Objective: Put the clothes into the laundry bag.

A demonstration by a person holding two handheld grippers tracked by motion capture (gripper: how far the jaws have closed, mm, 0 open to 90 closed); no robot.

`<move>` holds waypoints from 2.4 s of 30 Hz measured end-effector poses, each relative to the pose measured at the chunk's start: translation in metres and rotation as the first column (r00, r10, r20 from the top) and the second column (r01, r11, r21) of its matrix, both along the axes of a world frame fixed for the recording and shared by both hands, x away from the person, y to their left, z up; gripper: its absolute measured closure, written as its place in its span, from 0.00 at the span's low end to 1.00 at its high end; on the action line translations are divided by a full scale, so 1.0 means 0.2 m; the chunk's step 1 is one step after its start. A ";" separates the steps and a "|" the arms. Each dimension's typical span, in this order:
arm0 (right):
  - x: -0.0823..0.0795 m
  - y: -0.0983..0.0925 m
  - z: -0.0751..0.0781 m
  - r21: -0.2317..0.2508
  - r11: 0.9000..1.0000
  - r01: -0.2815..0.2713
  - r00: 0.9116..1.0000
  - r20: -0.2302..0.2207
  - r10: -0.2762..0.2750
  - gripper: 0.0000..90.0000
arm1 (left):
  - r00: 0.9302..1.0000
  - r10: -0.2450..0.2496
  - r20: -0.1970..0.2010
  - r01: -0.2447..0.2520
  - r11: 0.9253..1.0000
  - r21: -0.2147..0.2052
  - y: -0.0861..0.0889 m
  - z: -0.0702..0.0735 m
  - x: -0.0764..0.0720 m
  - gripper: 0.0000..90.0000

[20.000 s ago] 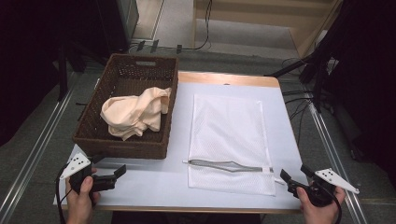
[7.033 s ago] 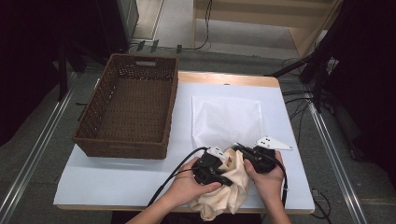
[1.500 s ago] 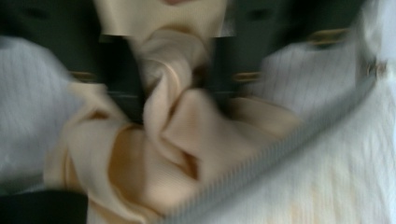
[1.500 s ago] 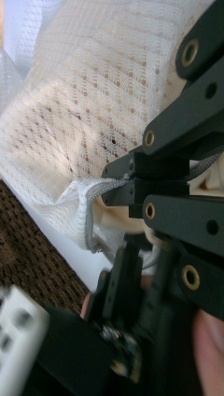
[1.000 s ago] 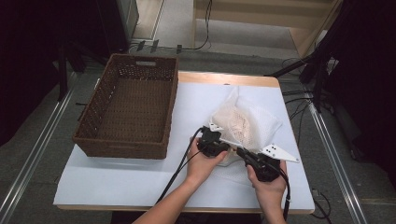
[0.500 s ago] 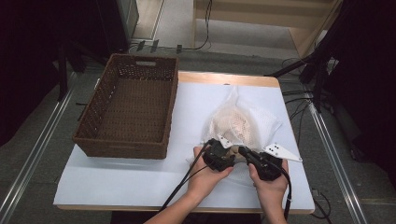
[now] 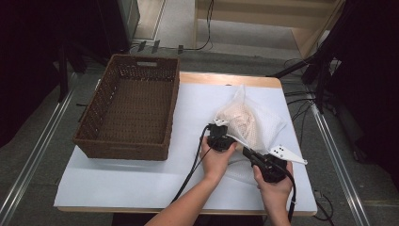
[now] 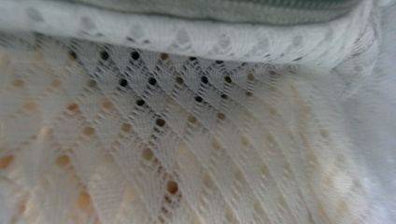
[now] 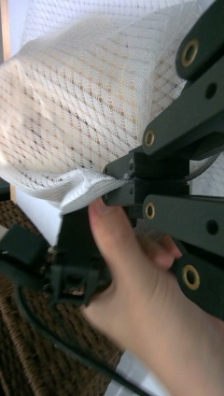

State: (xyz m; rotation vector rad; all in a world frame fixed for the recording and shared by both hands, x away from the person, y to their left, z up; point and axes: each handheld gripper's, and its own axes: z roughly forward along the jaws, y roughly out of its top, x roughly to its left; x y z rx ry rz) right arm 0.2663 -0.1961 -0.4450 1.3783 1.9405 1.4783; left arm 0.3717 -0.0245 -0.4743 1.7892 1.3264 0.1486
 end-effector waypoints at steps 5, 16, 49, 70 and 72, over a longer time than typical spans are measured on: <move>0.01 -0.02 0.00 0.009 1.000 0.016 1.000 0.000 -0.016 1.00 | 0.986 -0.162 -0.027 0.161 0.986 -0.042 0.13 0.07 -0.11 0.54; 0.01 -0.03 0.02 0.015 1.000 0.025 1.000 0.008 -0.026 1.00 | 0.966 -0.255 0.050 0.247 0.960 0.133 0.05 0.06 -0.26 0.37; -0.01 0.01 -0.10 -0.104 0.994 0.013 0.999 -0.051 -0.018 0.94 | 0.981 -0.069 0.181 0.022 0.968 0.250 0.52 0.09 -0.41 0.51; -0.22 -0.22 -0.22 -0.221 0.962 0.159 0.965 -0.173 -0.199 0.67 | 0.986 -0.123 0.111 0.081 0.944 0.319 0.58 0.01 -0.40 0.96; -0.21 -0.21 -0.21 -0.250 0.954 0.167 0.962 -0.172 -0.213 0.83 | 0.985 -0.147 0.090 0.115 0.951 0.288 0.58 0.01 -0.41 1.00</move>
